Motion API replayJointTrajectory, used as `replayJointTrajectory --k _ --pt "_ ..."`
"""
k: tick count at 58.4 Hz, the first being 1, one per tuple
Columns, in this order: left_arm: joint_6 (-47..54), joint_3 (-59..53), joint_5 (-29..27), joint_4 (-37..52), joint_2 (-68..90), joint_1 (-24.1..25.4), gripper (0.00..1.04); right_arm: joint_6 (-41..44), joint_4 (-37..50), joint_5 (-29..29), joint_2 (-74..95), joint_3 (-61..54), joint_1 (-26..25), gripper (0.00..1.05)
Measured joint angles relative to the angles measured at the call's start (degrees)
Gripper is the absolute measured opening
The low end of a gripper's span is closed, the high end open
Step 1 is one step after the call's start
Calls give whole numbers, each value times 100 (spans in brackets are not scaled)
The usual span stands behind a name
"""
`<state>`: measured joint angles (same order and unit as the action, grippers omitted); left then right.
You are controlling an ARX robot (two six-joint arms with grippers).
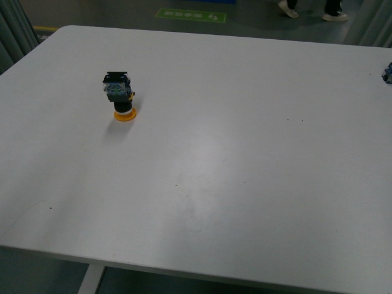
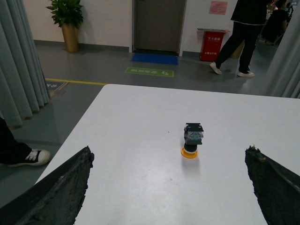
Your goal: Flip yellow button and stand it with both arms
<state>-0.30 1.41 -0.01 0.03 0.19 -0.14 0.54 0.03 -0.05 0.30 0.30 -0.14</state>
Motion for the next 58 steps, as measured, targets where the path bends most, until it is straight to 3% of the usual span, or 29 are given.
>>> replayJointTrajectory --k 58 --pt "0 0 0 0 0 0 98 0 0 0 0 0 0 97"
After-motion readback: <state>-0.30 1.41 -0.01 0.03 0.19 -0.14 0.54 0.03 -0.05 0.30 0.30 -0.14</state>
